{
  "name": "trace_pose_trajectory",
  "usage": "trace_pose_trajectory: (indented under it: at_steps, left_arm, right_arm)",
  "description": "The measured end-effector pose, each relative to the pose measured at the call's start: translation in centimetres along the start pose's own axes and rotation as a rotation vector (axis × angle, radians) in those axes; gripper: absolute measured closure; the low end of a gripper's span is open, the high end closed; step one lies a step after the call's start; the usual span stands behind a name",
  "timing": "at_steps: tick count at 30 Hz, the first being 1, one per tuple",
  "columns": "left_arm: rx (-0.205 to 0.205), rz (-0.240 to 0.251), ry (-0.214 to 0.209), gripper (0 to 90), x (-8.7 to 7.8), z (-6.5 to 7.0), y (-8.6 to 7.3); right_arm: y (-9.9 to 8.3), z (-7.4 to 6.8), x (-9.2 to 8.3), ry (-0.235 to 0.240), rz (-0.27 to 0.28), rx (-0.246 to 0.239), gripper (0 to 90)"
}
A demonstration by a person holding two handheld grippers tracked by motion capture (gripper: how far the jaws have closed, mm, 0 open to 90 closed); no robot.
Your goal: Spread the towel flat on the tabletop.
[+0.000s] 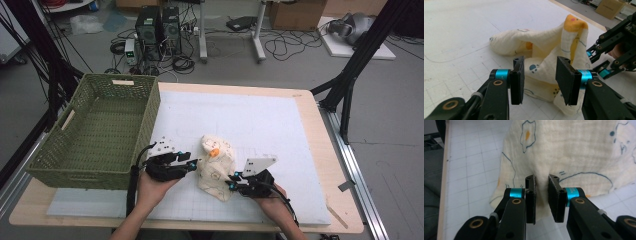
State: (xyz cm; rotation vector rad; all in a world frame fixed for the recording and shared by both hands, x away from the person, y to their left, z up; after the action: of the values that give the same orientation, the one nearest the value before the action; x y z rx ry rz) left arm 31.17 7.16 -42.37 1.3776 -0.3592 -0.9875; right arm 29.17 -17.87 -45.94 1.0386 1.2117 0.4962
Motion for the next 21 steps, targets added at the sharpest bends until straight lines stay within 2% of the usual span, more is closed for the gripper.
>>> trace_pose_trajectory:
  at_steps: [5, 12, 21]
  left_arm:
    - [-0.002, 0.0, -0.001, 58.9, 0.2, 0.1, 0.0]
    - [-0.002, -0.006, -0.006, 59.0, 0.5, 0.3, -0.1]
    - [0.002, -0.027, -0.015, 59.2, 1.6, 0.7, -0.5]
  right_arm:
    - [0.2, 0.5, -1.5, -0.017, 0.029, 0.018, 77.5]
    - [-0.4, 1.3, -3.4, -0.042, 0.038, 0.04, 76.9]
    - [-1.8, 1.7, -4.5, -0.06, -0.005, 0.068, 74.5]
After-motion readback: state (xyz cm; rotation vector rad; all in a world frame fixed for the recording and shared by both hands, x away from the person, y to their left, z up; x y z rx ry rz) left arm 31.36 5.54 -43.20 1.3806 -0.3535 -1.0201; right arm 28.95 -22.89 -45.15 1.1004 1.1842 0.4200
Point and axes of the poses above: each handheld gripper's, and its own axes: x roughly forward along the jaws, y roughly out of its top, z roughly to its right, the point moved 4 cm from there along x, roughly forward along the jaws, and after that the axes turned 7 degrees about z, right-handed, at the moved point
